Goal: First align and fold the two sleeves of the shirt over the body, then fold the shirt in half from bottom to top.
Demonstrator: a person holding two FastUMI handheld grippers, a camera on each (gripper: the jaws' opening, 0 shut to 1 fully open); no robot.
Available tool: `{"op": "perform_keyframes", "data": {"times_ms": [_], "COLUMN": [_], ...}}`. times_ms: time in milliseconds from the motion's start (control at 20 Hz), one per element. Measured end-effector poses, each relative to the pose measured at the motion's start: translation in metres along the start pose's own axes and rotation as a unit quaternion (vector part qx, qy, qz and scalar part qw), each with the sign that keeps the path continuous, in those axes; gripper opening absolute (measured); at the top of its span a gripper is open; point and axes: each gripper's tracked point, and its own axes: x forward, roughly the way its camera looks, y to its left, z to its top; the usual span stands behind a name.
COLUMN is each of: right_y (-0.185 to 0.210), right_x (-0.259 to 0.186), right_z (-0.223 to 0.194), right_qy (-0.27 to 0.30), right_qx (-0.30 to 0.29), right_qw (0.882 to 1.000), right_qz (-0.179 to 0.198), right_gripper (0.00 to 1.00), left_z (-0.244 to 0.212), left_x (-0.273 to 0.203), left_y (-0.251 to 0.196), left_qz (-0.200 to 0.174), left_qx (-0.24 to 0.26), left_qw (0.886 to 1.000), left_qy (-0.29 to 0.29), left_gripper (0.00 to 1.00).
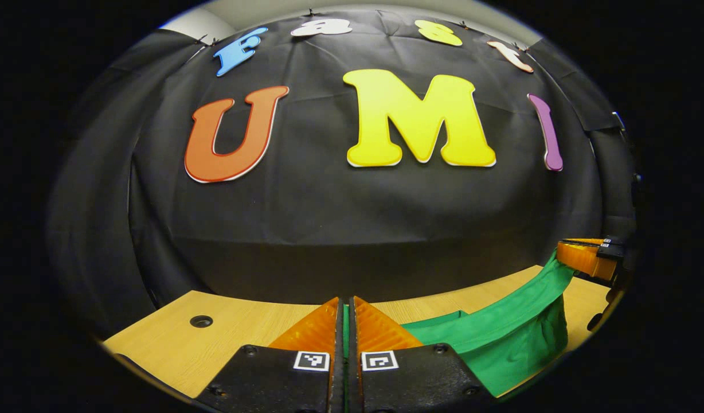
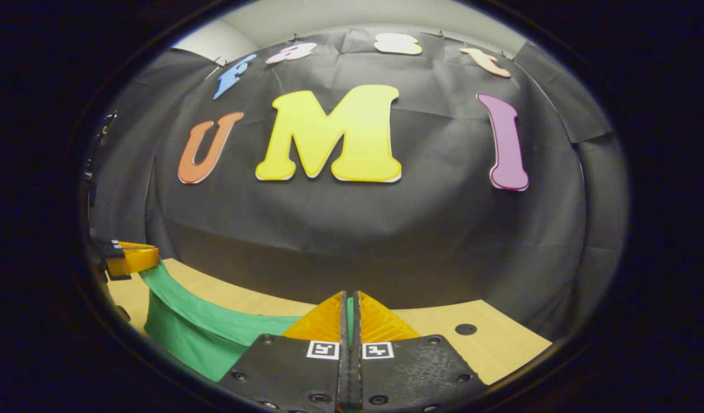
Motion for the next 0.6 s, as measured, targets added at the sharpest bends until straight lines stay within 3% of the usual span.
{"op": "perform_keyframes", "data": {"times_ms": [300, 600], "right_y": [-0.011, -0.014], "right_x": [0.076, 0.092], "right_z": [-0.04, -0.093], "right_qy": [0.034, 0.077], "right_qx": [0.004, 0.009], "right_qw": [0.999, 0.997], "right_qz": [-0.017, -0.025], "right_gripper": [0.0, 0.0], "left_z": [-0.039, -0.096], "left_x": [0.073, 0.095], "left_y": [0.014, 0.01], "left_qz": [-0.007, -0.012], "left_qx": [-0.008, 0.007], "left_qw": [1.0, 0.997], "left_qy": [0.024, 0.073], "left_gripper": [0.08, 0.08]}}
